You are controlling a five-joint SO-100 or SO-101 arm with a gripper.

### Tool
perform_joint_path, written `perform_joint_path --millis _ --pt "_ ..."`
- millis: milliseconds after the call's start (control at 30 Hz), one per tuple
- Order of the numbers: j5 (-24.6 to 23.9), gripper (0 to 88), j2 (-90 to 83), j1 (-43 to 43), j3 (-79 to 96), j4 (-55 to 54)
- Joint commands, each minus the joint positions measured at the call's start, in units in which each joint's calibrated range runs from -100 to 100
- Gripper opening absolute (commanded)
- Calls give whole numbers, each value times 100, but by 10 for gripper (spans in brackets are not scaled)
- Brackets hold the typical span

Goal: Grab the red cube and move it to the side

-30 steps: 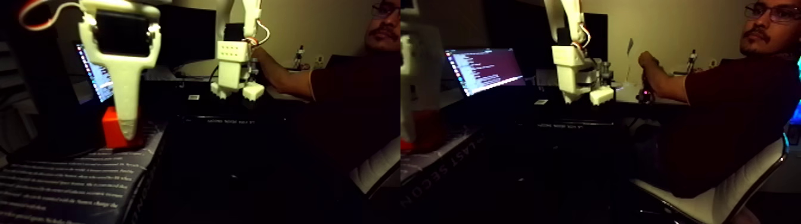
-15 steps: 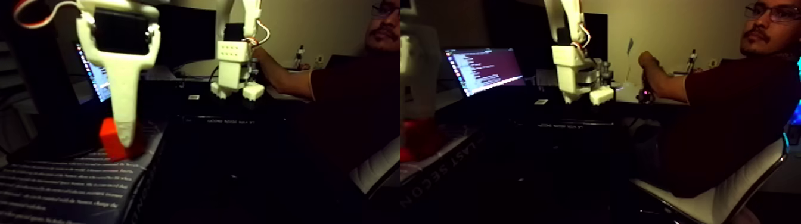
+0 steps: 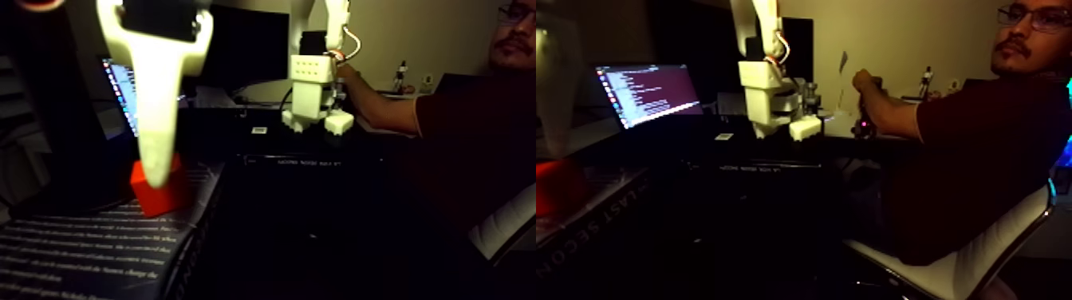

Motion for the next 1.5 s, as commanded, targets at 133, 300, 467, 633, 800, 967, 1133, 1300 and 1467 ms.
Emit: perform_joint_path --millis 133,300,467,633,800,967,1133,1300,1467 --pt "437 372 -854 47 -114 944" --pt "799 372 -1417 47 -96 1341" --pt "923 372 -2022 -236 530 1620" --pt "243 372 -2980 -960 1936 1121" --pt "-507 372 -3988 -1826 3106 859" --pt "-777 372 -4761 -2467 4004 809" --pt "-1149 318 -5307 -2825 4575 800" --pt "-1613 130 -5854 -3017 5156 344" --pt "-2250 55 -6501 -3175 5954 -146"
